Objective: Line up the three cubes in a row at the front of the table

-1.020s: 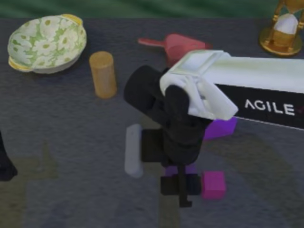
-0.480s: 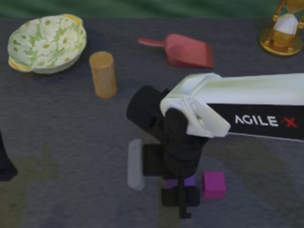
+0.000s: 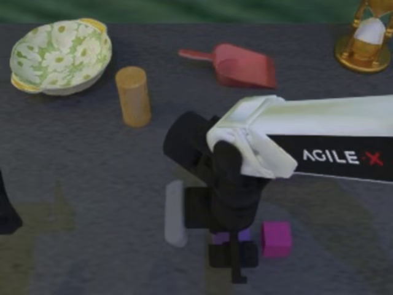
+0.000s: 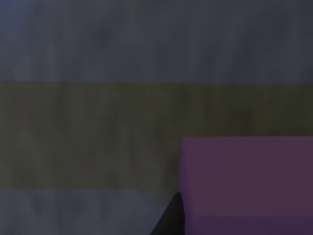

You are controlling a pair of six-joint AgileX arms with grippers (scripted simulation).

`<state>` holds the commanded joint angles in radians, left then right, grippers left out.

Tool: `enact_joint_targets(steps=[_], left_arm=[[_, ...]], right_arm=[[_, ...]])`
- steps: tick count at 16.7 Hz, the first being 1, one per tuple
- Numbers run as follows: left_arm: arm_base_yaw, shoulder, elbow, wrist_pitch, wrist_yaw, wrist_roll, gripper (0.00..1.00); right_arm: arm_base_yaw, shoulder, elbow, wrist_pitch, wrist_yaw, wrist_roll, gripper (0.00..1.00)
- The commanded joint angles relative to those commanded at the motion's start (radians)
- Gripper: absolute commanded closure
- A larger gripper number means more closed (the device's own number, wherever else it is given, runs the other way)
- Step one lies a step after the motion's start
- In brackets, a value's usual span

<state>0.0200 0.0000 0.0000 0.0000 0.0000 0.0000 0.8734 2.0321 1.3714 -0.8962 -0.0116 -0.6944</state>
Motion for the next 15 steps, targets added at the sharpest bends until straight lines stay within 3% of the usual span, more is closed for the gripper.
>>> enact_joint_targets(steps=[4, 15], left_arm=[[0.0, 0.0, 0.0, 0.0, 0.0, 0.0, 0.0], [0.0, 0.0, 0.0, 0.0, 0.0, 0.0, 0.0]], right_arm=[[0.0, 0.0, 0.0, 0.0, 0.0, 0.0, 0.02], [-0.001, -0.005, 0.015, -0.017, 0.0, 0.0, 0.0]])
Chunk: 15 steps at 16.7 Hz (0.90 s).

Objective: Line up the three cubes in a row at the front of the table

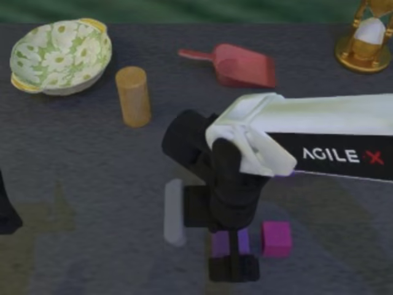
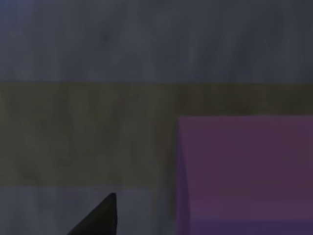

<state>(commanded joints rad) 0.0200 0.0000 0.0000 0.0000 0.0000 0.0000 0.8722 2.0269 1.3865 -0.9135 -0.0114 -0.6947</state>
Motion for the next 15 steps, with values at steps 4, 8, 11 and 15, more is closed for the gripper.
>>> enact_joint_targets(steps=[4, 8, 11, 15], left_arm=[[0.0, 0.0, 0.0, 0.0, 0.0, 0.0, 0.0], [0.0, 0.0, 0.0, 0.0, 0.0, 0.0, 0.0], [0.0, 0.0, 0.0, 0.0, 0.0, 0.0, 0.0], [0.0, 0.0, 0.0, 0.0, 0.0, 0.0, 0.0]], right_arm=[[0.002, -0.042, 0.094, -0.151, -0.001, -0.001, 0.0], [0.005, -0.077, 0.157, -0.236, -0.001, -0.005, 0.0], [0.002, -0.073, 0.155, -0.234, -0.001, -0.005, 0.0], [-0.03, -0.04, 0.201, -0.251, 0.001, 0.064, 0.0]])
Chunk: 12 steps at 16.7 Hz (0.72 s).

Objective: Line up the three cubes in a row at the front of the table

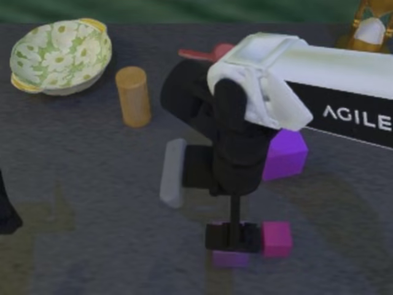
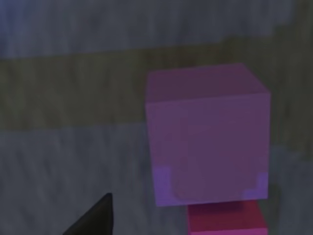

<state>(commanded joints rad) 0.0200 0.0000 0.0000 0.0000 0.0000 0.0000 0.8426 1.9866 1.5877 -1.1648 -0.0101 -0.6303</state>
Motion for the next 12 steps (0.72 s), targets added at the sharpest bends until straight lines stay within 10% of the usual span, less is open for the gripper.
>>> enact_joint_targets(steps=[12], left_arm=[[0.0, 0.0, 0.0, 0.0, 0.0, 0.0, 0.0]], right_arm=[[-0.334, 0.254, 0.374, -0.141, 0.011, 0.783, 0.0]])
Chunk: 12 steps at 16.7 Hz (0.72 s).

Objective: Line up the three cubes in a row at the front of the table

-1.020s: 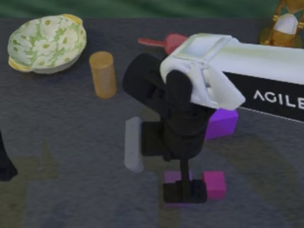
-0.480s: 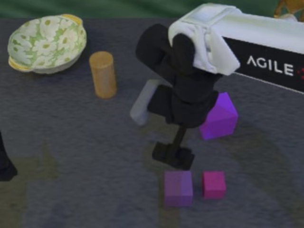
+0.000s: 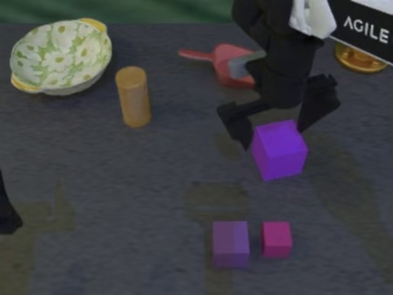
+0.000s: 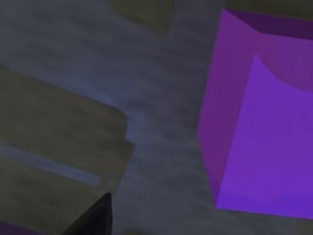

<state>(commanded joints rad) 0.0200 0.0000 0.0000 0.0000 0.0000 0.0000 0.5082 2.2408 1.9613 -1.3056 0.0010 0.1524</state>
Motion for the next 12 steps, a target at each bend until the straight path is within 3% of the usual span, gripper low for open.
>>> enact_joint_targets(steps=[3, 8, 12], left_arm=[[0.0, 0.0, 0.0, 0.0, 0.0, 0.0, 0.0], [0.0, 0.0, 0.0, 0.0, 0.0, 0.0, 0.0], [0.0, 0.0, 0.0, 0.0, 0.0, 0.0, 0.0]], right_arm=[[-0.043, 0.019, 0.042, -0.009, 0.002, 0.074, 0.0], [-0.042, 0.016, 0.038, -0.005, 0.002, 0.076, 0.0], [-0.045, 0.04, -0.051, 0.105, 0.003, 0.079, 0.0]])
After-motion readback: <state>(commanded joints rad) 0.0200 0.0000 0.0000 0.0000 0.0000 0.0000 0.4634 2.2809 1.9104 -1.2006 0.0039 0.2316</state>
